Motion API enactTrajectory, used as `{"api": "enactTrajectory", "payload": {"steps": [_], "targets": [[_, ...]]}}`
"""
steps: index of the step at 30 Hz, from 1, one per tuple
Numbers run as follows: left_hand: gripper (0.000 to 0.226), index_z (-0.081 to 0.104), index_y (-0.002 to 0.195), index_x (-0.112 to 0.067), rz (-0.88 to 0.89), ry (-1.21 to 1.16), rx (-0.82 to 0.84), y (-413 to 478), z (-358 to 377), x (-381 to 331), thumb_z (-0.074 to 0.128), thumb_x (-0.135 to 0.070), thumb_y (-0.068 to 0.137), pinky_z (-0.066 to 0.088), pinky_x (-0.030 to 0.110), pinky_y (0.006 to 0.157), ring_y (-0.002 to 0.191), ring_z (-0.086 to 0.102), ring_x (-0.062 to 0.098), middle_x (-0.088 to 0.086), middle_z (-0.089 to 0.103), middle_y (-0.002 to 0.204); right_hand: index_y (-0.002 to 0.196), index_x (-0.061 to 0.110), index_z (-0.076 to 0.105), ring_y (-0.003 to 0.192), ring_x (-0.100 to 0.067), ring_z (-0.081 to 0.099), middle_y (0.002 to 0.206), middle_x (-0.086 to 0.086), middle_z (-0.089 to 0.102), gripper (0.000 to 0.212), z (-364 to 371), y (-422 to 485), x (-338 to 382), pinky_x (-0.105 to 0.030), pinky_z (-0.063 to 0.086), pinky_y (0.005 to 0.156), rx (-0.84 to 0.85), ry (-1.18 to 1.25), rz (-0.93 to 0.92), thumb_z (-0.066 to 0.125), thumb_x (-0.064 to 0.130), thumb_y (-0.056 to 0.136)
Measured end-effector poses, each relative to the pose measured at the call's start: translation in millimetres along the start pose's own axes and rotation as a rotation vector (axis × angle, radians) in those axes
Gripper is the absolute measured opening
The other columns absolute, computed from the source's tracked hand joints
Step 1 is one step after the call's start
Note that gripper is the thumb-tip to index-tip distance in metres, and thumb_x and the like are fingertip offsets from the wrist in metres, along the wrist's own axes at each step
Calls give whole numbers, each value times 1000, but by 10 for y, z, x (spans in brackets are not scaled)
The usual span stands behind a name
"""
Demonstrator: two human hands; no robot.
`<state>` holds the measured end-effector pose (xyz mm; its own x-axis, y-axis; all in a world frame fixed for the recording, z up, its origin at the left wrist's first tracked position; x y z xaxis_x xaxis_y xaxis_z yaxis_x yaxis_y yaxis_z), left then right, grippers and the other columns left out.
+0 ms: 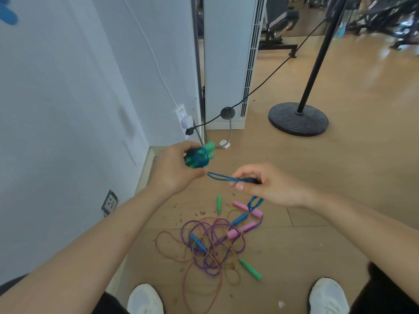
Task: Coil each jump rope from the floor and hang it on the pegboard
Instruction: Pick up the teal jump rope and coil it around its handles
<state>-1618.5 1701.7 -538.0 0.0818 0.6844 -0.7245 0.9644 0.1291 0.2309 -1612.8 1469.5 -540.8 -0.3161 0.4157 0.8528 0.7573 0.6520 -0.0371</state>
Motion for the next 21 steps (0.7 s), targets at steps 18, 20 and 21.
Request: {"api": "enactTrajectory", "payload": {"steps": [18,20,21], "targets": [[46,63,113,-31,70,-285,623,-229,98,-275,78,-4,79,50,18,78,90,64,7,-6,67,103,82,22,68,63,-12,54,68,-7,63,9,-482,154,-201,-34,48,64,-275,3,9,72,18,88],[33,65,112,-28,49,-362,613,-233,90,-294,78,-16,84,51,19,81,93,64,7,-3,69,103,84,21,67,60,-12,58,67,3,64,9,-479,158,-251,-28,51,63,-238,60,39,69,15,90],[29,66,112,-25,29,-410,602,-230,87,-295,76,-18,86,52,21,81,92,64,7,-1,69,102,87,19,67,61,-14,60,68,3,66,8,-472,160,-271,-27,52,63,-218,81,51,68,12,91]]}}
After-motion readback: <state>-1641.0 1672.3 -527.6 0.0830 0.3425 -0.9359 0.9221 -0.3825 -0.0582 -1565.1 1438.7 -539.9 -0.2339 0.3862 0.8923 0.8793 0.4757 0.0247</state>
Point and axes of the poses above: each hand's wrist, its own y-axis towards the middle knuckle, its own z-axis out of the palm, x = y × z, the point moved 2 cm from there along y, towards the middle knuckle
